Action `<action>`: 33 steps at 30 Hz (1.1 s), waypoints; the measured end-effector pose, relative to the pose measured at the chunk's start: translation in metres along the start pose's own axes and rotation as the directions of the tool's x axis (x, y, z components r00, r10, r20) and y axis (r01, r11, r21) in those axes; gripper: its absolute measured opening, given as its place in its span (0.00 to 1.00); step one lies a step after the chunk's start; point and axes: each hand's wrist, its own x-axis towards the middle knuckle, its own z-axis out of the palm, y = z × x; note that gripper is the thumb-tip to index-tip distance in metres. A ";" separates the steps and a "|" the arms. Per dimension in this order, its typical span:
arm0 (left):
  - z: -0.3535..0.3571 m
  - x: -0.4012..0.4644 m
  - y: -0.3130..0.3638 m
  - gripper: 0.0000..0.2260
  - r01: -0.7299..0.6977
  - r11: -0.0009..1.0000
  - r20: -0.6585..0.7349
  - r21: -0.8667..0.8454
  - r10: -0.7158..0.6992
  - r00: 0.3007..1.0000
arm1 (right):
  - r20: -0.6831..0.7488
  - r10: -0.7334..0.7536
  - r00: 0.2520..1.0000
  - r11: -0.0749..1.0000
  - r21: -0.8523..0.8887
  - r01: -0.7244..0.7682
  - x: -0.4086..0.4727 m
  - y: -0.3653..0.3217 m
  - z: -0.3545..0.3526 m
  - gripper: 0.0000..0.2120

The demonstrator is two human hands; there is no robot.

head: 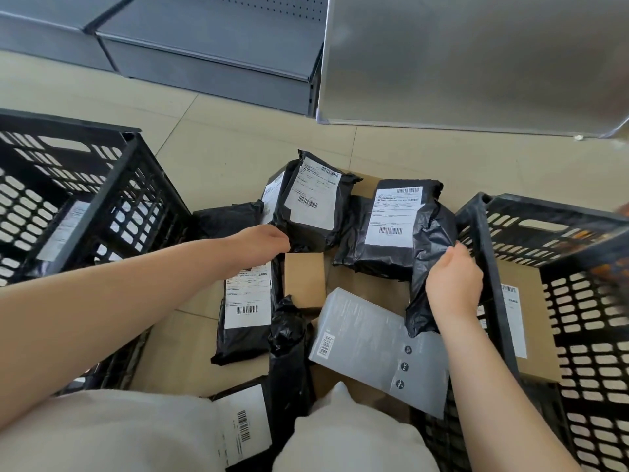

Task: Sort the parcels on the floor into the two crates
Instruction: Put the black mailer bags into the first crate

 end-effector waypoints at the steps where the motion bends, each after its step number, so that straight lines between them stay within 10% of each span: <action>1: 0.000 0.000 0.000 0.05 -0.002 1.000 0.012 0.001 0.002 1.000 | -0.009 0.002 1.000 1.000 0.031 -0.002 0.002 -0.001 -0.003 0.17; 12: 0.011 0.005 -0.002 0.10 -0.043 0.999 0.091 0.022 0.040 0.995 | -0.063 -0.018 0.998 0.933 0.358 0.039 0.004 -0.026 -0.038 0.16; 17: 0.018 0.005 0.006 0.15 -0.009 0.991 0.152 -0.134 0.029 0.988 | 0.214 0.146 0.966 0.660 0.706 -0.257 -0.006 -0.049 -0.028 0.16; 26: 0.023 0.006 0.007 0.14 0.074 0.914 0.196 -0.399 0.006 0.981 | 0.622 0.161 0.766 0.188 0.742 -0.643 -0.023 -0.070 0.000 0.12; 33: 0.020 0.002 0.005 0.16 0.167 0.807 0.323 -0.567 0.032 0.946 | 0.721 0.166 0.673 0.163 0.653 -0.740 -0.033 -0.071 0.019 0.18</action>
